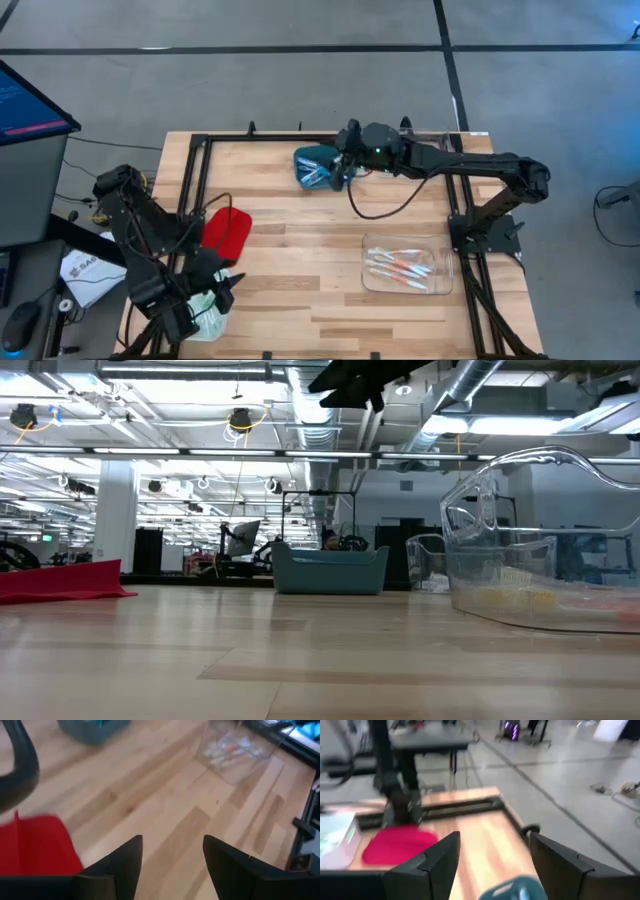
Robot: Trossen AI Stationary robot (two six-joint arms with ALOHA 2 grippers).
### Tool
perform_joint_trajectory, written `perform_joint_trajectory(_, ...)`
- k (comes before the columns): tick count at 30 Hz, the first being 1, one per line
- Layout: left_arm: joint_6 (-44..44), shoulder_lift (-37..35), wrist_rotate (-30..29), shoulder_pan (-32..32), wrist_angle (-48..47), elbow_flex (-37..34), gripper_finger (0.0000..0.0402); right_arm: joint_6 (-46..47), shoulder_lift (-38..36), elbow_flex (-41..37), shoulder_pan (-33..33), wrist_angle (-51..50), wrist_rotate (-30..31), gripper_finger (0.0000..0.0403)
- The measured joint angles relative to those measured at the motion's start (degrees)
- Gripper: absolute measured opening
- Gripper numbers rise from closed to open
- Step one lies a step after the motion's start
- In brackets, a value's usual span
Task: Pick & Place Toothbrushes
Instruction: Adjust the bottom transparent bin on the table
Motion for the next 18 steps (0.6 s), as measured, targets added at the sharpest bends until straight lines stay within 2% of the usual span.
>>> perform_joint_trajectory(3,4.5,0.0,-1.9,1.6,0.1,0.0,0.0204,0.0,-0.3,0.0,1.5,-4.1,0.0,0.0233)
perform_joint_trajectory(10,15.1,0.0,-2.4,5.9,0.1,0.0,0.0206,0.8,-1.8,-1.8,4.6,-10.4,0.0,0.0233)
perform_joint_trajectory(13,18.6,0.0,-2.4,8.4,0.6,-0.4,0.0199,2.7,-6.3,-6.4,5.5,-9.5,0.0,0.0233)
perform_joint_trajectory(18,22.4,0.1,-2.4,12.3,1.1,-4.4,0.0170,5.4,-18.4,-18.7,4.9,-8.4,2.6,0.0233)
